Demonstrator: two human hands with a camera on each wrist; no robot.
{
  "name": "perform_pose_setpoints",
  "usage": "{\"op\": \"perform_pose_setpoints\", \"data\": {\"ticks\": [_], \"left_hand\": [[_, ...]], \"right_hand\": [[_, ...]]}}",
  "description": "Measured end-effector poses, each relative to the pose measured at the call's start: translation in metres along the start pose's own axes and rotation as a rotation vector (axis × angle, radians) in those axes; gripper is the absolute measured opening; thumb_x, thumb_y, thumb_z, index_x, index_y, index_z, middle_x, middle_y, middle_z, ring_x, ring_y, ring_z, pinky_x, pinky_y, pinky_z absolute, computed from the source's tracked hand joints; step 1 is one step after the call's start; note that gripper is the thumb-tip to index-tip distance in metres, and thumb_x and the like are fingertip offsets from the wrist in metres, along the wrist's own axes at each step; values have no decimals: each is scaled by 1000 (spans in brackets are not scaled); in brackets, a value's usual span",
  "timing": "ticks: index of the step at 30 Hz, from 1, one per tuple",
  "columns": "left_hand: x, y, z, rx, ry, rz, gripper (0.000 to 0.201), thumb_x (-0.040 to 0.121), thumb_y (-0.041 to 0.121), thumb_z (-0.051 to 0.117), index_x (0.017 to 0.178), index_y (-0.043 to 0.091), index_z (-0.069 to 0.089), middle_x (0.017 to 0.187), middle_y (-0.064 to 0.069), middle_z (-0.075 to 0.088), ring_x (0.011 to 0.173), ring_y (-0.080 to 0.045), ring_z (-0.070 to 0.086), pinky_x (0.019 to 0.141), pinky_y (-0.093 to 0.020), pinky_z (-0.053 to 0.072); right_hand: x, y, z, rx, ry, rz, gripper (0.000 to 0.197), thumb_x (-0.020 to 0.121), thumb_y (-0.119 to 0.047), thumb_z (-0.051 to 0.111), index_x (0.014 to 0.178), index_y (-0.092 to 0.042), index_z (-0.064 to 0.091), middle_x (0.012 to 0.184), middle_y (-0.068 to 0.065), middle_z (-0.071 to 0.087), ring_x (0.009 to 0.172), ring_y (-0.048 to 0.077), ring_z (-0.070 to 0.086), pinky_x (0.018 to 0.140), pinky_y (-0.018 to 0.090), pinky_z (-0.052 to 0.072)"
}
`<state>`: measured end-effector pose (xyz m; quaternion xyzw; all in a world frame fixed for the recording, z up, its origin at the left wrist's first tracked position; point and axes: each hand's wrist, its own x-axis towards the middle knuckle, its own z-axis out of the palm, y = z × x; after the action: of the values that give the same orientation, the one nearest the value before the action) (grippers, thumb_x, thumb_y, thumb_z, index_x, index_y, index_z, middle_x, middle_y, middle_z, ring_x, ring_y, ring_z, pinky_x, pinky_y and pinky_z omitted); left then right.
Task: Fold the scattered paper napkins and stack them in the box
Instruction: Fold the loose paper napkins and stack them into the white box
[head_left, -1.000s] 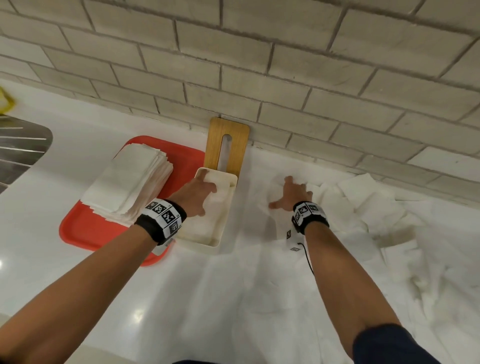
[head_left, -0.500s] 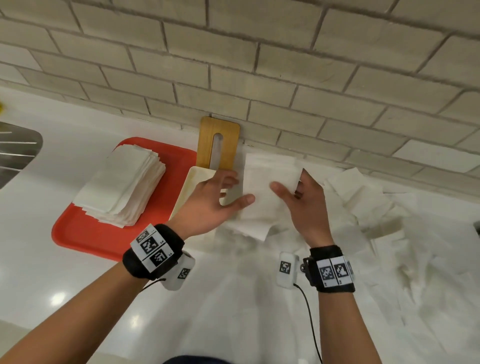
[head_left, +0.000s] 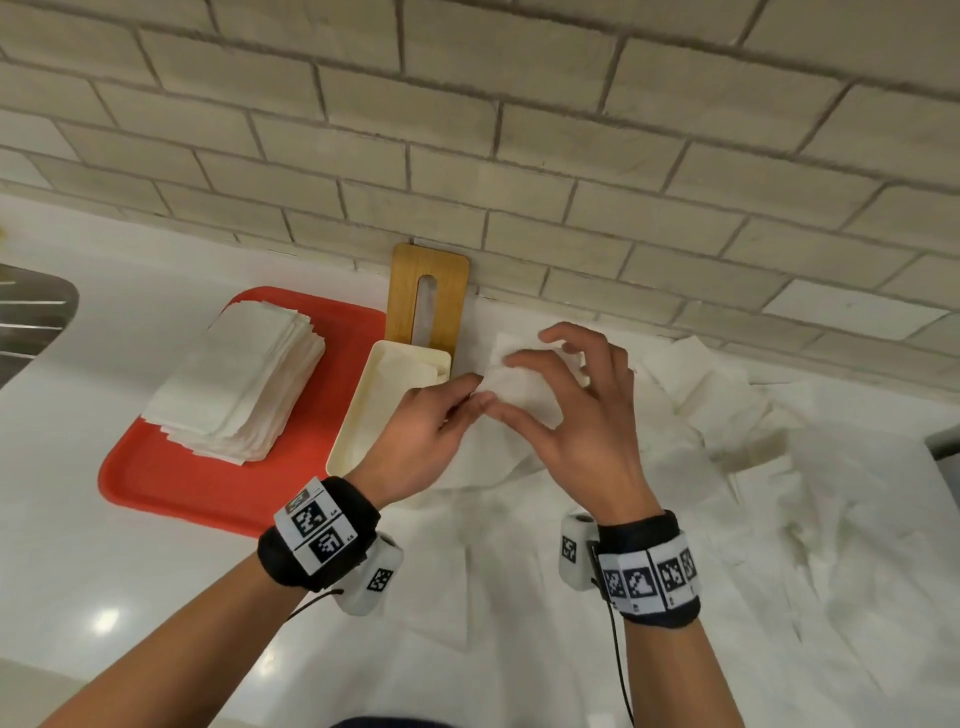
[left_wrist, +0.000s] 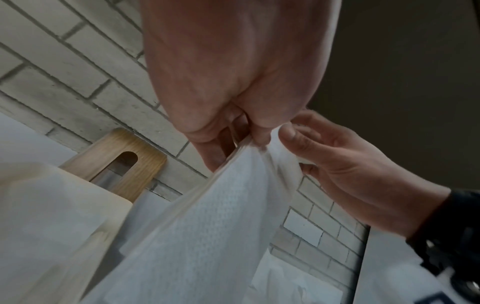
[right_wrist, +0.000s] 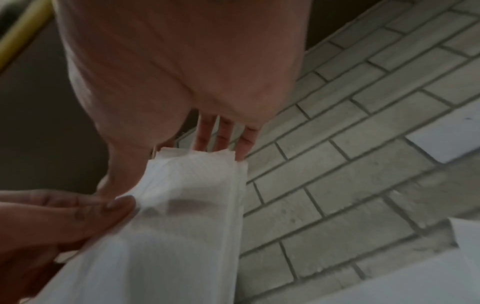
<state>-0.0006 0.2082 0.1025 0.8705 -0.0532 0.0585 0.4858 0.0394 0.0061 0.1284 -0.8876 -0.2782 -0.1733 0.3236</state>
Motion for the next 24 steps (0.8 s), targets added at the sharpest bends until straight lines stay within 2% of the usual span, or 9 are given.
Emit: {"op": "perform_pose_setpoints", "data": {"ticks": [5,8,10,12,13,15,17,20,24], "left_hand": [[-5,1,0,-10,3,42,33,113,28,52,80,21,48,66,-7,45,62,-23,41,57,-29,32],[-8,0,-2,-13,-22,53,32,112,29,52,85,13,54,68,-9,47,62,-23,43,57,-26,32],[-10,-1,-3,-9,-50,68,33,112,30,51,86,11,56,69,-10,48,63,-24,43,58,-26,32],[-11,-2,-4,-18,-68,62,32,112,32,52,85,15,55,69,-9,47,63,-25,43,58,-25,32],[-11,-3,-4,-25,-70,47,33,112,34,52,85,16,54,69,-8,46,64,-24,43,58,-25,32],[-10,-5,-5,-35,-71,6,33,111,42,51,89,18,53,70,-4,49,64,-20,46,60,-27,37],[-9,-6,-6,-37,-77,-24,32,109,48,49,109,18,59,81,5,61,72,-11,57,68,-31,49],[-8,-6,-6,-120,-71,-36,41,109,47,51,143,23,50,116,12,72,105,-2,70,89,-24,56],[-10,-11,-10,-182,-9,-81,44,108,47,57,147,30,48,130,17,71,119,-1,68,98,-23,55]], "right_hand": [[7,8,-2,97,-137,69,22,93,-56,78,104,-38,74,147,-16,45,135,11,45,107,43,42],[15,12,-4,272,-268,137,25,87,-55,83,96,-34,72,156,-23,43,145,7,44,113,30,38],[22,16,-7,366,-326,142,27,84,-46,89,94,-28,71,145,-20,57,131,5,57,101,23,44],[30,18,-10,383,-385,150,28,85,-41,90,93,-26,68,115,-12,70,102,7,64,84,29,49],[34,19,-12,364,-406,144,29,88,-41,88,92,-25,65,102,-9,69,90,9,62,77,31,48],[41,15,-14,298,-438,58,30,96,-41,80,92,-22,56,88,-8,59,80,8,55,68,23,39],[48,6,-16,238,-507,-26,29,104,-42,69,97,-22,50,87,-11,51,79,4,51,67,18,36],[60,-6,-16,174,-569,-109,30,109,-46,58,99,-21,44,91,-15,46,83,-2,50,69,16,38],[73,-13,-8,219,-424,-113,27,110,-39,56,104,-16,45,92,-13,47,85,-6,50,72,9,36]]}}
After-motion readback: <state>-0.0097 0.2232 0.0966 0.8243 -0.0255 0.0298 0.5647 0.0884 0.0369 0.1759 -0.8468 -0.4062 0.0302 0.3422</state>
